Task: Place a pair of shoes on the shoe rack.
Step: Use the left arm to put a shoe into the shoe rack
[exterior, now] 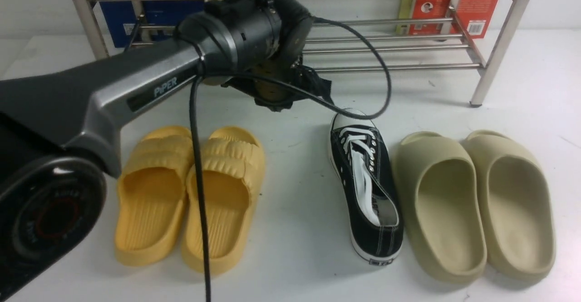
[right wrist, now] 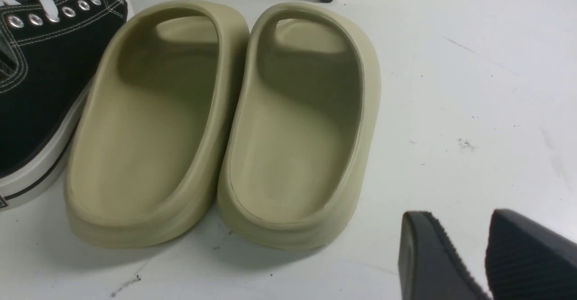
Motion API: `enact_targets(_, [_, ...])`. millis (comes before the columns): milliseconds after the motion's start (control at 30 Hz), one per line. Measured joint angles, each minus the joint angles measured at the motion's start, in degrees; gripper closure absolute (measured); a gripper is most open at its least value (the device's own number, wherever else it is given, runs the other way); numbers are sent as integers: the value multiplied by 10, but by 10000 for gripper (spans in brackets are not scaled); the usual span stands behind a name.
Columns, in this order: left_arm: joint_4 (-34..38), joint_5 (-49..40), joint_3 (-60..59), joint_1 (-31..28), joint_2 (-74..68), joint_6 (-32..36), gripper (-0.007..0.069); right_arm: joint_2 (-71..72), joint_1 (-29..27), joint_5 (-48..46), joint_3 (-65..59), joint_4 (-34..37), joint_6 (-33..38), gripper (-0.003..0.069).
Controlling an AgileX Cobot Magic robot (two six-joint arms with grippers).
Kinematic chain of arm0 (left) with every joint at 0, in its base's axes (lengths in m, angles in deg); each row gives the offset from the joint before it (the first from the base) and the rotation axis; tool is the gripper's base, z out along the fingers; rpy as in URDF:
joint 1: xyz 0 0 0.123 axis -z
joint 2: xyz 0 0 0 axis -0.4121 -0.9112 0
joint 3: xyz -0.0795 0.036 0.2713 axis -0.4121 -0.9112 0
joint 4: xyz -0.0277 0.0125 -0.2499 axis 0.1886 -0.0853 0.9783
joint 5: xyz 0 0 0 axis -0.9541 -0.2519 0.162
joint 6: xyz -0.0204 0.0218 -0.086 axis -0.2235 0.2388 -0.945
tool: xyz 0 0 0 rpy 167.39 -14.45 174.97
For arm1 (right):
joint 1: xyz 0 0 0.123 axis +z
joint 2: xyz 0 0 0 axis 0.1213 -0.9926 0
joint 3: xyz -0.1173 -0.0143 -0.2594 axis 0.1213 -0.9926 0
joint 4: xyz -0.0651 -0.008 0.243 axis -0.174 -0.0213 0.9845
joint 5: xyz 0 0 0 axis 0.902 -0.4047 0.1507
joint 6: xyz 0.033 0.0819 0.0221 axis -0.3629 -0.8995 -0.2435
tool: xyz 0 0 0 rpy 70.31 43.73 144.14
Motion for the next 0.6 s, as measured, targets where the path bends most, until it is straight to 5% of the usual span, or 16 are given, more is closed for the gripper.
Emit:
enact_targets(300, [-9, 47, -1, -49, -4, -6, 638, 0, 0, 0, 0, 0, 0, 421])
enact_targets(600, [53, -71, -1, -3, -2, 40, 638, 0, 0, 0, 0, 0, 0, 420])
